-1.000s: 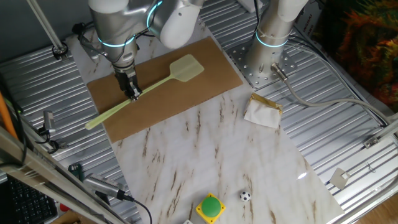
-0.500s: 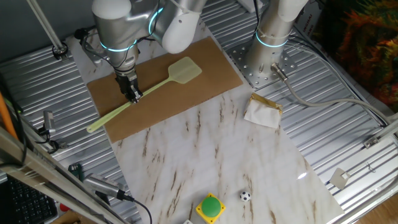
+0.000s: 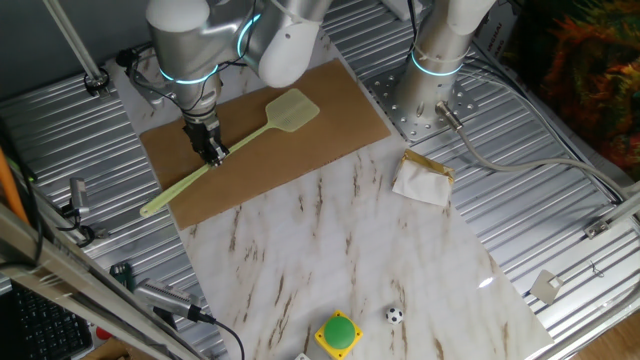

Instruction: Swat with a flyswatter

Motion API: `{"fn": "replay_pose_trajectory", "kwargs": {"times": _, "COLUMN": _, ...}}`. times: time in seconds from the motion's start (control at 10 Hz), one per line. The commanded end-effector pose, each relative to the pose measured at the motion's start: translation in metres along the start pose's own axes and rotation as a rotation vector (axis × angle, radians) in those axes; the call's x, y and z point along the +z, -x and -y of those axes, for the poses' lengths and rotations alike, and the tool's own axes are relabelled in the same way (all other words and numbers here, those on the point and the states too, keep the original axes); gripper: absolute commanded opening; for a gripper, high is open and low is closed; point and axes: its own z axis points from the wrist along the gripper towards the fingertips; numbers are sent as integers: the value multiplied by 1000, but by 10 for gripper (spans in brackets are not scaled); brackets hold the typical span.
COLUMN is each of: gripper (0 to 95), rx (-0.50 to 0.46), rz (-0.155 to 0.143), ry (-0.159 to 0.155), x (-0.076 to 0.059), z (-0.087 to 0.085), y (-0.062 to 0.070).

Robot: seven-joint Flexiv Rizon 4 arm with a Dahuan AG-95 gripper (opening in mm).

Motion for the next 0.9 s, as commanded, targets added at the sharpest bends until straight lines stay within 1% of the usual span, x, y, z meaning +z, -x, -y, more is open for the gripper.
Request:
{"fn": "replay_pose_trajectory", "kwargs": {"times": 0.1, "gripper": 0, "rx": -1, "rz": 2, "ry": -3, "x": 5, "z": 0, "y": -1}}
{"fn": "replay_pose_trajectory", "kwargs": {"times": 0.9, "gripper": 0, "rx": -13, "rz": 1, "ry": -3, "x": 10, "z": 0, "y": 3}}
